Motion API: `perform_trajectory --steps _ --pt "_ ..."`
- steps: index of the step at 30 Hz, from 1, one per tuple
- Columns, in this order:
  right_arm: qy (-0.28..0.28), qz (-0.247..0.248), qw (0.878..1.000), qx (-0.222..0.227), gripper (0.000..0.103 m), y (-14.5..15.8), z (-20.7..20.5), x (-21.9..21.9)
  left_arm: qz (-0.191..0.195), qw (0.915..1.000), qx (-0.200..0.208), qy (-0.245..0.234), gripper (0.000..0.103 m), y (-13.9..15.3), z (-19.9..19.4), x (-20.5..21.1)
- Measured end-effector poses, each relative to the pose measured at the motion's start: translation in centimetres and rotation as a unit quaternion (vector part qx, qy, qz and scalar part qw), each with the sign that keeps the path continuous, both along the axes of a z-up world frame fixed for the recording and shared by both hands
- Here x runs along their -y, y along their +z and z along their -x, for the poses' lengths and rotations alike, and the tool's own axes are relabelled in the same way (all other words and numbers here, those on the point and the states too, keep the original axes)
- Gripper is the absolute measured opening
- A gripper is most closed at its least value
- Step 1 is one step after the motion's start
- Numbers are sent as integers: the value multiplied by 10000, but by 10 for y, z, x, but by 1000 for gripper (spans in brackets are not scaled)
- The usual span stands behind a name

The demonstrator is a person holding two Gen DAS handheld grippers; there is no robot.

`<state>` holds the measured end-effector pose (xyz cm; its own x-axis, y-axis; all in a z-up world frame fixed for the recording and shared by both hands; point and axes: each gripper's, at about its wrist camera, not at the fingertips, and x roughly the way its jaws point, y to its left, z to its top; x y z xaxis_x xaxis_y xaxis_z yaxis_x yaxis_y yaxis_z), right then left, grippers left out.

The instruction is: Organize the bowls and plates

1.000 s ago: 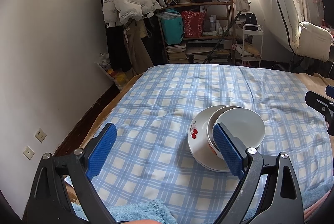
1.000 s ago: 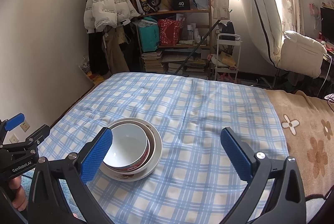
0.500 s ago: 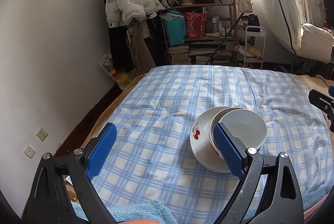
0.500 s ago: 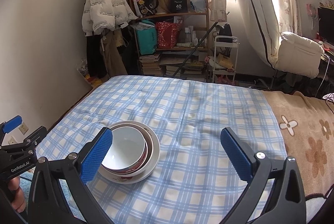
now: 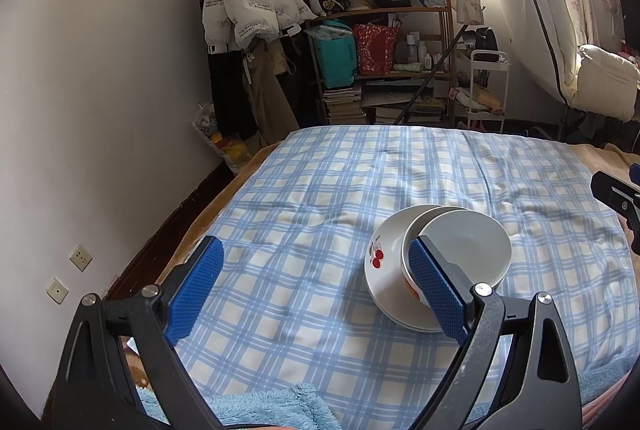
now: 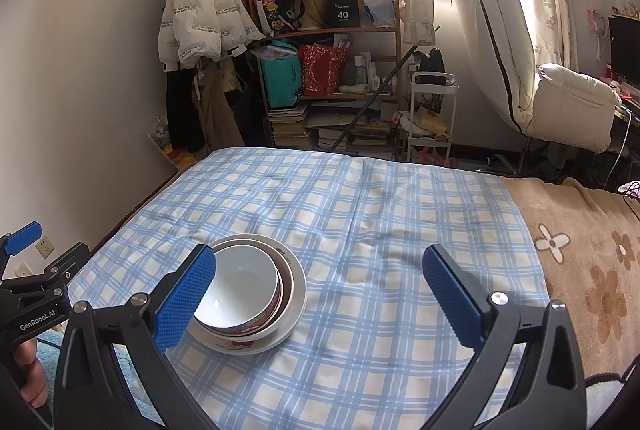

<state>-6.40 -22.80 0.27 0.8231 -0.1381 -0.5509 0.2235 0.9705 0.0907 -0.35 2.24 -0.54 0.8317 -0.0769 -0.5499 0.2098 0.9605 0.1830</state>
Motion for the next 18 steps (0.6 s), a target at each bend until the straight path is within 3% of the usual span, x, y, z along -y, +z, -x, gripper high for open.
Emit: perform_trajectory --steps 18 --pt "6 2 10000 3 103 -1 0 0 -2 10000 3 6 92 0 0 0"
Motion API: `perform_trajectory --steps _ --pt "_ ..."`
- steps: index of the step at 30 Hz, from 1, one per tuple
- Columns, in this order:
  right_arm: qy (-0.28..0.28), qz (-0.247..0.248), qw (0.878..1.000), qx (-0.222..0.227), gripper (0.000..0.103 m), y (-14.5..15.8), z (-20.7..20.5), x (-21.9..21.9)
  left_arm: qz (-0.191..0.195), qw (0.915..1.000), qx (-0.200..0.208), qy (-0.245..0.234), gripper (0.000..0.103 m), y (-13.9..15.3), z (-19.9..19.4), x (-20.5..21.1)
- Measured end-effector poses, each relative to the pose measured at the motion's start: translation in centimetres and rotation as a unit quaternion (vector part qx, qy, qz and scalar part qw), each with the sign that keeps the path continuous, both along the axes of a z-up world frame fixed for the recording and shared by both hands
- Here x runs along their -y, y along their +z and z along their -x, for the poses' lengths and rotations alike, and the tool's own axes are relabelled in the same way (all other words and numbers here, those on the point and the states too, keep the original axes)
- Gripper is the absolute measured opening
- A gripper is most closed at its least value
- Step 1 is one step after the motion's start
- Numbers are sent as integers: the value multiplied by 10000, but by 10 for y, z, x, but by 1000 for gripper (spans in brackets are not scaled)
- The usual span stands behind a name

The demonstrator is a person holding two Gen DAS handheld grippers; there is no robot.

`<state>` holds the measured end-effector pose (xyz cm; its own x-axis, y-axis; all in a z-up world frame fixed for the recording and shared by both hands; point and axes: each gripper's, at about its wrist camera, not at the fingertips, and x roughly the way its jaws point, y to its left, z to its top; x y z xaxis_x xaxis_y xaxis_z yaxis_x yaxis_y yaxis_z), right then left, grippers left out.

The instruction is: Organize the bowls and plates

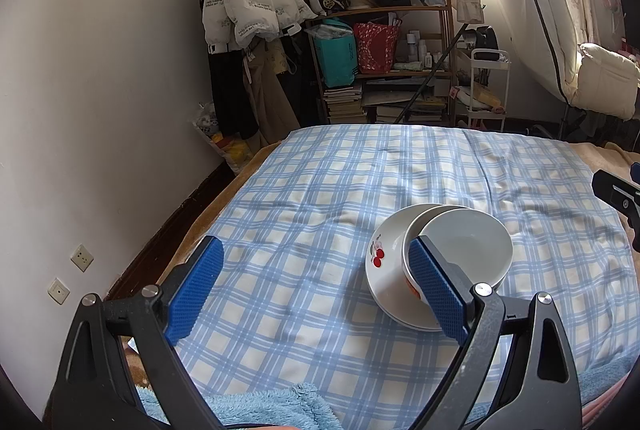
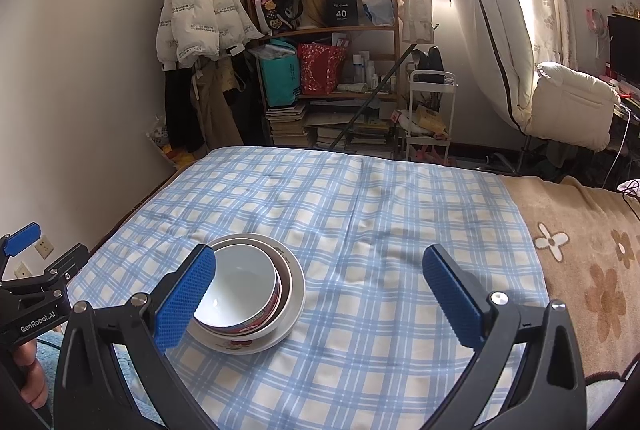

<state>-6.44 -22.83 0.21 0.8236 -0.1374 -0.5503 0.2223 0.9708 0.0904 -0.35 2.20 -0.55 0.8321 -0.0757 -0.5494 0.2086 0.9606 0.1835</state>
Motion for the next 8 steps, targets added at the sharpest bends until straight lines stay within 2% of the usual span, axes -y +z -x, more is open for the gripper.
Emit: perform_trajectory --steps 8 --pt "-4 3 10000 -3 103 0 -1 0 -3 10000 -2 3 92 0 0 0"
